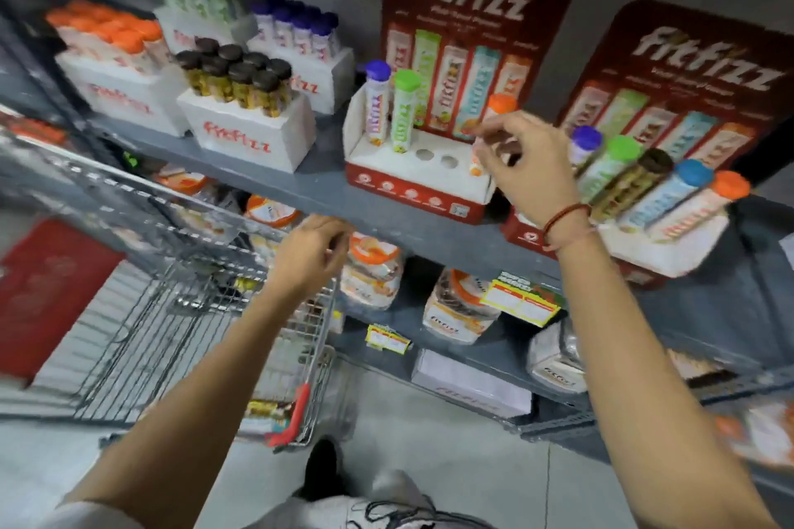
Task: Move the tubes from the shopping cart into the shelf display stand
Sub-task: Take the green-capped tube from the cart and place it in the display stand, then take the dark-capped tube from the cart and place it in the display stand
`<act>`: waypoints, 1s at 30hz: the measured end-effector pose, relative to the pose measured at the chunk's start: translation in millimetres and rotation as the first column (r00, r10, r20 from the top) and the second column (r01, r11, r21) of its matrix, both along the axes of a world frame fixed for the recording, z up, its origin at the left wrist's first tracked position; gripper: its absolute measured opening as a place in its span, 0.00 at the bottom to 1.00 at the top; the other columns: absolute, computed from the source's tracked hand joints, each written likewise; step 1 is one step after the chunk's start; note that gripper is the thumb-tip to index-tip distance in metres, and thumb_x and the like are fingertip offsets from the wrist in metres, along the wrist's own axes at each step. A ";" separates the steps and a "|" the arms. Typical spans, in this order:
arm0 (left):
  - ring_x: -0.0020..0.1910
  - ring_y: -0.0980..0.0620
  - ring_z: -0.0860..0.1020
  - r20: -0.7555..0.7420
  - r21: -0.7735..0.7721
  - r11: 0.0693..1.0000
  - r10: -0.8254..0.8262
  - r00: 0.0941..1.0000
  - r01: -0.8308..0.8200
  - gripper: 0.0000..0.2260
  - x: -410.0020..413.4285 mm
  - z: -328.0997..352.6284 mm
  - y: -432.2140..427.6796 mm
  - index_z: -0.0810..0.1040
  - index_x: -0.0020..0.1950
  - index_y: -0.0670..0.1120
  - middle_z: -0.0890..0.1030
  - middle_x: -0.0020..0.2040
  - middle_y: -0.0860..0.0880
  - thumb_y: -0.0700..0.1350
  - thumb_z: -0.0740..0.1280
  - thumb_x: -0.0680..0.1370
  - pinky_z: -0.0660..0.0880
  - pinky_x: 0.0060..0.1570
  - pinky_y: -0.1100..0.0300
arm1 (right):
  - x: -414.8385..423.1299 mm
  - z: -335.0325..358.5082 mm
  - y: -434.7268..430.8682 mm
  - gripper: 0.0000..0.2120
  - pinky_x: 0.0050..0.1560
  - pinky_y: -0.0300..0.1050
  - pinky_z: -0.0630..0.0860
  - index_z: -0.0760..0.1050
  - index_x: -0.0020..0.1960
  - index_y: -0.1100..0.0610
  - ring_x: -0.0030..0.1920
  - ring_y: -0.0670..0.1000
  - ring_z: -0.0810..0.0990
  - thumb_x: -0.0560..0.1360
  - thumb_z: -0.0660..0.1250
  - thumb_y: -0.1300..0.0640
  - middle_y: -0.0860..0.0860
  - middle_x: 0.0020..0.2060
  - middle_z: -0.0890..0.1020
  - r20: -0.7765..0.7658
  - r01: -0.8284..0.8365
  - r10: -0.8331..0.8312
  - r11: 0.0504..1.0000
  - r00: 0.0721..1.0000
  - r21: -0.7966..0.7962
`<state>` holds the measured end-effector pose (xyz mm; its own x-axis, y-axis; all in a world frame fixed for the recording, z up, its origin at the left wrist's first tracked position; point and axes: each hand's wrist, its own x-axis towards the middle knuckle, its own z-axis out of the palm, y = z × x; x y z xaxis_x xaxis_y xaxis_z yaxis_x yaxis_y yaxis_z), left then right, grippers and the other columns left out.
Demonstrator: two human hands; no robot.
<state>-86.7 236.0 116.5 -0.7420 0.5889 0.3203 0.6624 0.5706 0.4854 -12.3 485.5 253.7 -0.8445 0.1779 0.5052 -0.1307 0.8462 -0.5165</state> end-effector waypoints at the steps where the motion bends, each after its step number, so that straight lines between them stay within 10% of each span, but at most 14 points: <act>1: 0.46 0.42 0.79 0.011 0.015 0.998 0.067 0.998 -0.068 0.14 1.0 -1.2 -19.3 0.80 0.50 0.41 0.83 0.48 0.42 0.45 0.59 0.74 0.74 0.43 0.53 | -9.0 -9.7 -18.5 0.05 0.47 0.45 0.78 0.79 0.46 0.61 0.42 0.52 0.80 0.71 0.67 0.65 0.58 0.44 0.83 0.017 -0.041 0.042 0.999 0.999 -0.025; 7: 0.45 0.41 0.79 0.104 -0.006 0.928 0.372 0.922 -0.374 0.15 24.0 -27.8 -127.3 0.80 0.51 0.42 0.82 0.46 0.41 0.48 0.59 0.74 0.76 0.41 0.50 | -51.0 -82.8 -130.7 0.05 0.47 0.48 0.78 0.80 0.45 0.62 0.41 0.56 0.82 0.70 0.68 0.66 0.59 0.41 0.84 0.224 -0.318 0.331 0.943 0.916 -0.096; 13: 0.46 0.39 0.79 0.151 -0.069 0.778 0.627 0.764 -0.625 0.06 61.4 -62.1 -202.0 0.81 0.50 0.40 0.82 0.48 0.39 0.36 0.66 0.75 0.75 0.43 0.50 | -69.0 -181.0 -227.9 0.04 0.47 0.48 0.76 0.78 0.45 0.63 0.43 0.57 0.80 0.71 0.66 0.66 0.60 0.41 0.83 0.596 -0.500 0.496 0.848 0.631 -0.175; 20: 0.42 0.40 0.79 0.156 -0.165 0.719 0.695 0.702 -0.675 0.11 78.1 -98.3 -236.0 0.81 0.48 0.39 0.83 0.43 0.40 0.42 0.61 0.75 0.74 0.43 0.49 | -63.0 -289.9 -299.4 0.05 0.49 0.46 0.75 0.77 0.47 0.65 0.45 0.55 0.78 0.73 0.63 0.68 0.62 0.45 0.81 0.869 -0.540 0.439 0.800 0.229 -0.262; 24: 0.42 0.39 0.78 0.146 -0.211 0.718 0.694 0.705 -0.664 0.10 78.5 -119.1 -243.5 0.80 0.49 0.40 0.83 0.43 0.41 0.42 0.61 0.76 0.75 0.41 0.47 | -61.3 -366.0 -321.8 0.05 0.44 0.51 0.70 0.73 0.35 0.59 0.43 0.56 0.71 0.69 0.63 0.63 0.57 0.35 0.74 0.945 -0.584 0.286 0.799 0.160 -0.144; 30: 0.41 0.41 0.78 0.080 -0.191 0.724 0.684 0.725 -0.663 0.08 77.4 -131.2 -243.9 0.80 0.48 0.41 0.83 0.41 0.43 0.41 0.63 0.76 0.74 0.39 0.50 | -54.7 -413.9 -357.5 0.15 0.54 0.52 0.74 0.68 0.63 0.64 0.58 0.61 0.76 0.78 0.60 0.60 0.61 0.61 0.76 0.981 -0.626 0.184 0.772 0.057 -0.109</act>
<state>-9.3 -7.9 -14.7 -0.9884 -0.0539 0.1419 0.0106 0.9079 0.4191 -66.9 128.0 -160.2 -0.5524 -0.3252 -0.7675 -0.1353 0.9435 -0.3024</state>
